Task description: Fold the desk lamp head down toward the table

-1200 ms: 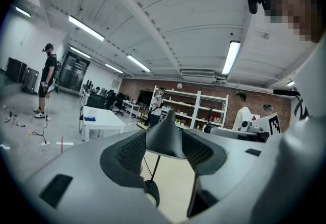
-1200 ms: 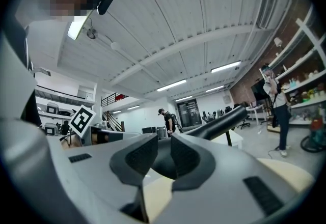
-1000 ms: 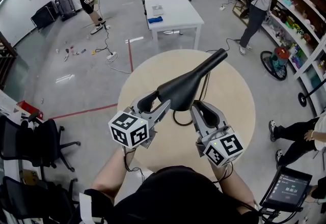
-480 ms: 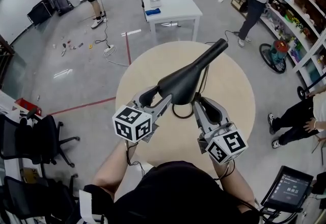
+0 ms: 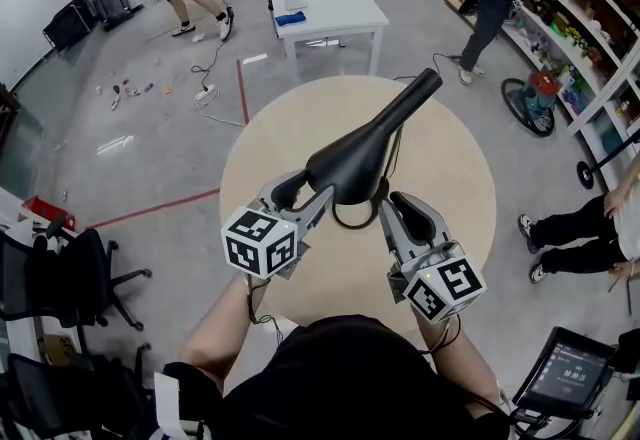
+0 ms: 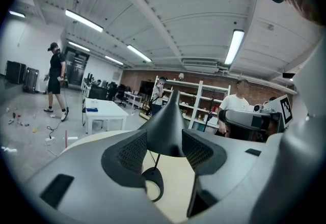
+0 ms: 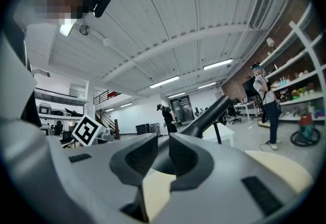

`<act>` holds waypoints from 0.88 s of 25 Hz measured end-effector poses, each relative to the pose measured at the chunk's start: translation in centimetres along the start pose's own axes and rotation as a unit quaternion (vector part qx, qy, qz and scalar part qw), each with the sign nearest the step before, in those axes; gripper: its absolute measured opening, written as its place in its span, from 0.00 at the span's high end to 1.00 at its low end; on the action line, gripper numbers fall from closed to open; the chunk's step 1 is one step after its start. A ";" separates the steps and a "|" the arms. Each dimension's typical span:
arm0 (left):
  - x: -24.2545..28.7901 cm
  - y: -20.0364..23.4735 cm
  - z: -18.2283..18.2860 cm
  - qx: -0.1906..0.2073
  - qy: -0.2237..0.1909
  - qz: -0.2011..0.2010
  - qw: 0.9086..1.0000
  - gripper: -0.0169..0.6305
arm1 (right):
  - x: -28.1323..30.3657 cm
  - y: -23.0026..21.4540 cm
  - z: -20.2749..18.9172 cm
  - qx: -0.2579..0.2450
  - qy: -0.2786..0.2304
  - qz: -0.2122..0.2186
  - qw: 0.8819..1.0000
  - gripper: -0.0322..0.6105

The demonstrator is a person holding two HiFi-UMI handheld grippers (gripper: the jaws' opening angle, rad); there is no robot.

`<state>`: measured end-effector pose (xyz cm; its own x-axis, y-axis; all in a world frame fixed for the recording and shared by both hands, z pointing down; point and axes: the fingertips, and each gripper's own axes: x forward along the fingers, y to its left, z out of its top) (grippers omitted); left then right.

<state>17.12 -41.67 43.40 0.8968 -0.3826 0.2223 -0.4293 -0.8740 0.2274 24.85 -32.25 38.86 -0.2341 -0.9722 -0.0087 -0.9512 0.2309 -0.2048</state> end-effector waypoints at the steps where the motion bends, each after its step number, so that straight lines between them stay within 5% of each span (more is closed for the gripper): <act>1: 0.1 0.0 -0.1 0.000 0.001 -0.001 1.000 0.64 | 0.0 0.0 -0.1 0.001 0.000 -0.001 1.000 0.84; 22: 2.0 0.3 -2.9 -0.017 0.035 -0.029 0.999 0.64 | 0.6 -0.5 -1.6 0.014 0.022 -0.017 1.000 0.84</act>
<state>18.45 -41.86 46.65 0.9109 -0.3096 0.2727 -0.3820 -0.8826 0.2739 24.83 -32.90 40.55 -0.2117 -0.9764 0.0425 -0.9528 0.1965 -0.2313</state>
